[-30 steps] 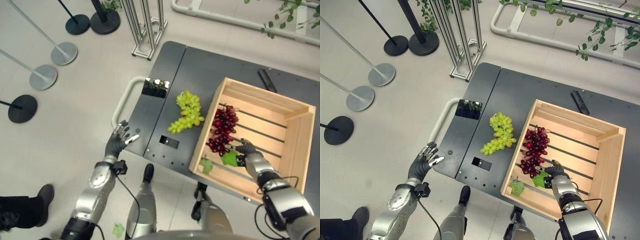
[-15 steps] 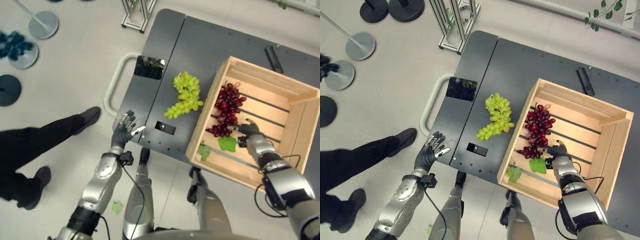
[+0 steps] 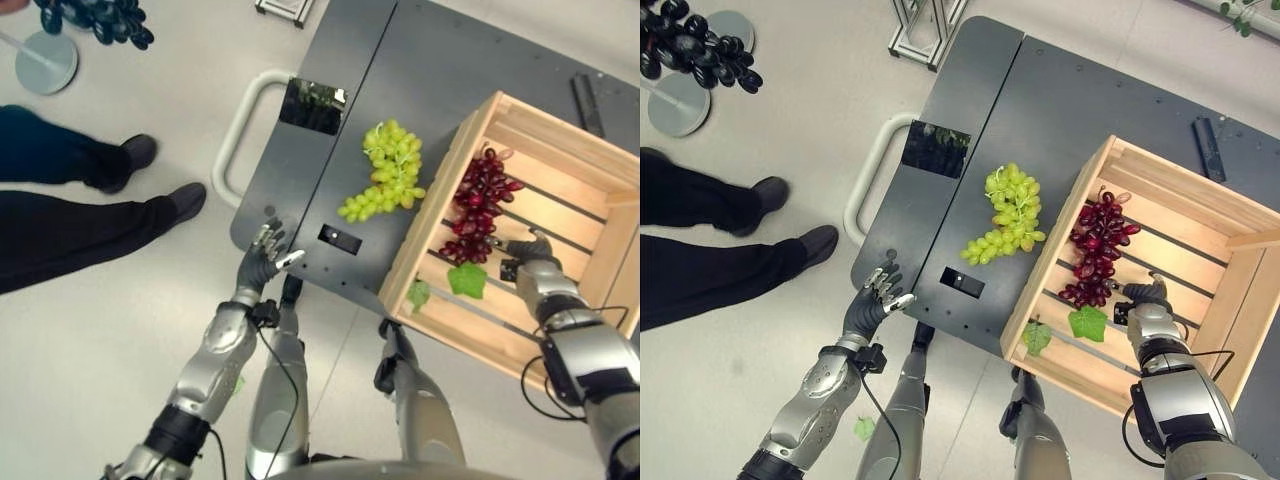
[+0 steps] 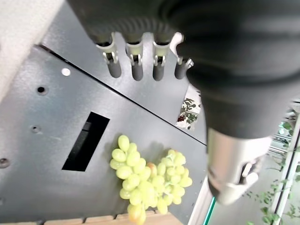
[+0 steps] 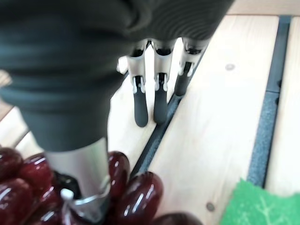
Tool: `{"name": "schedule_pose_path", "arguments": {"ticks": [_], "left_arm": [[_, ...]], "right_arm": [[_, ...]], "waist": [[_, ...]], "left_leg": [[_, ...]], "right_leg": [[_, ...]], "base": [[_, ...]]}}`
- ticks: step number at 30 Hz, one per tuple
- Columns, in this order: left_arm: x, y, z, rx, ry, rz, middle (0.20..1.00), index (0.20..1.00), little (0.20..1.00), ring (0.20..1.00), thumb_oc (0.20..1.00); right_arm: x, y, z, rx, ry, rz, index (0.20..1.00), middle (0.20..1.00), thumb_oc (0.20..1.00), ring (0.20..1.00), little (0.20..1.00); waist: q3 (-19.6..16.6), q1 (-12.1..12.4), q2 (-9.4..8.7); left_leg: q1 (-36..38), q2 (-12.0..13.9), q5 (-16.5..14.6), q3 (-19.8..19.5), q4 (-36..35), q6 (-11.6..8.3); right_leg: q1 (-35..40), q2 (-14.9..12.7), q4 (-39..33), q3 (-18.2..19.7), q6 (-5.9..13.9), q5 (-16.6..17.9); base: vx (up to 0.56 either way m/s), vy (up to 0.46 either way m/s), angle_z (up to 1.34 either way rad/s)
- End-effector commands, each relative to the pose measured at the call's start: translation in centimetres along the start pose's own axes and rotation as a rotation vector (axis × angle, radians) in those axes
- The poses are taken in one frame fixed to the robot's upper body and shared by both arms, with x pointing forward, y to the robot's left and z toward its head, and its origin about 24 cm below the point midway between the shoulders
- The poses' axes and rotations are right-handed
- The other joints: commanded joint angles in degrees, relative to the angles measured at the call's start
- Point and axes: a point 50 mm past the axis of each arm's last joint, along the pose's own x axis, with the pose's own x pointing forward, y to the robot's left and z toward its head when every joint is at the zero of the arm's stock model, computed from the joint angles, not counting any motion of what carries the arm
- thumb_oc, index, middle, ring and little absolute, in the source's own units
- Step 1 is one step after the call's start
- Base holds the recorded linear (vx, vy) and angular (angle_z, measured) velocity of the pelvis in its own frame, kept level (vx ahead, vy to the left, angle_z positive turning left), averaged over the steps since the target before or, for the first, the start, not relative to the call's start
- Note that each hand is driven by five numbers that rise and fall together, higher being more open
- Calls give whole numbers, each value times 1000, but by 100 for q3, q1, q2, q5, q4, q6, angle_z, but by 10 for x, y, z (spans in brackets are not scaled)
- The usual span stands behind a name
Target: Pick up the fruits from the basket on one side to the basket on the other side
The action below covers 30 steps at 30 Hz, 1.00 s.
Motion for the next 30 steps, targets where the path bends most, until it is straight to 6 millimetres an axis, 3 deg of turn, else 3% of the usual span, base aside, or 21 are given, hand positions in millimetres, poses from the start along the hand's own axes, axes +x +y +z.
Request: {"name": "schedule_pose_path", "arguments": {"ticks": [1, 5, 7, 8, 9, 10, 13, 16, 21, 25, 30], "left_arm": [[6, -26, 25, -50, -138, -91, 1000, 1000, 1000, 1000, 1000], [9, -20, 26, -43, -140, -46, 1000, 1000, 1000, 1000, 1000], [10, -17, 27, -38, -143, -29, 1000, 1000, 1000, 1000, 1000], [10, -11, 26, -29, -135, 4, 1000, 1000, 1000, 1000, 1000], [10, -12, 27, -29, -138, 4, 1000, 1000, 1000, 1000, 1000], [10, -4, 25, -14, -131, 46, 1000, 1000, 1000, 1000, 1000], [11, -1, 26, -10, -133, 64, 1000, 1000, 1000, 1000, 1000], [10, 4, 27, 14, -138, 99, 1000, 1000, 1000, 1000, 1000], [11, 7, 29, 32, -152, 118, 1000, 1000, 1000, 1000, 1000], [9, 10, 27, 36, -148, 133, 1000, 1000, 1000, 1000, 1000], [10, 7, 28, 25, -151, 130, 1000, 1000, 1000, 1000, 1000]], "right_arm": [[-23, 75, 32, 53, -91, 238, 1000, 1000, 1000, 1000, 1000], [-50, 119, 33, 94, -169, 384, 1000, 1000, 1000, 1000, 1000], [-56, 125, 35, 98, -202, 407, 1000, 1000, 1000, 1000, 1000], [-75, 141, 32, 110, -264, 503, 1000, 1000, 1000, 1000, 1000], [-76, 141, 33, 111, -266, 503, 1000, 1000, 1000, 1000, 1000], [-92, 145, 33, 132, -342, 558, 1000, 1000, 1000, 1000, 1000], [-103, 141, 26, 175, -374, 590, 1000, 1000, 1000, 1000, 1000], [-113, 122, 12, 201, -423, 586, 1000, 1000, 1000, 1000, 1000], [-119, 107, 5, 231, -451, 559, 1000, 1000, 1000, 1000, 1000], [-120, 103, -2, 249, -433, 542, 1000, 1000, 1000, 1000, 1000], [-116, 113, -7, 274, -369, 518, 1000, 1000, 1000, 1000, 1000]], "waist": [[77, 140, 339], [77, -4, 156], [77, -51, 101], [77, -159, -37], [77, -164, -37], [77, -270, -168], [77, -353, -253], [77, -483, -358], [77, -580, -437], [77, -601, -469], [77, -572, -448]], "left_leg": [[-272, -267, 203, -108, -327, 297], [-282, -250, 216, -147, -367, 303], [-328, -253, 250, -154, -361, 312], [-284, -220, 217, -150, -382, 303], [-322, -230, 246, -157, -372, 308], [-271, -202, 207, -155, -387, 300], [-331, -208, 237, -198, -370, 300], [-288, -209, 202, -225, -378, 296], [-292, -226, 225, -266, -377, 316], [-212, -222, 187, -272, -387, 319], [-226, -245, 222, -315, -396, 337]], "right_leg": [[133, -413, 586, 400, 486, -1131], [120, -349, 510, 484, 459, -1129], [71, -341, 505, 511, 450, -1104], [110, -305, 472, 553, 439, -1138], [81, -311, 469, 549, 442, -1108], [126, -289, 446, 583, 433, -1143], [108, -288, 413, 585, 435, -1114], [174, -280, 383, 598, 430, -1151], [178, -269, 360, 637, 430, -1121], [253, -260, 351, 673, 418, -1155], [251, -249, 320, 705, 414, -1109]], "base": [[11, -3, 14], [20, -26, 8], [9, -19, 2], [20, -33, 2], [44, -60, 6], [0, -23, 7], [6, -42, -2], [11, -30, 2], [-9, -7, 8], [-6, -4, 7], [-10, 3, 1]]}}
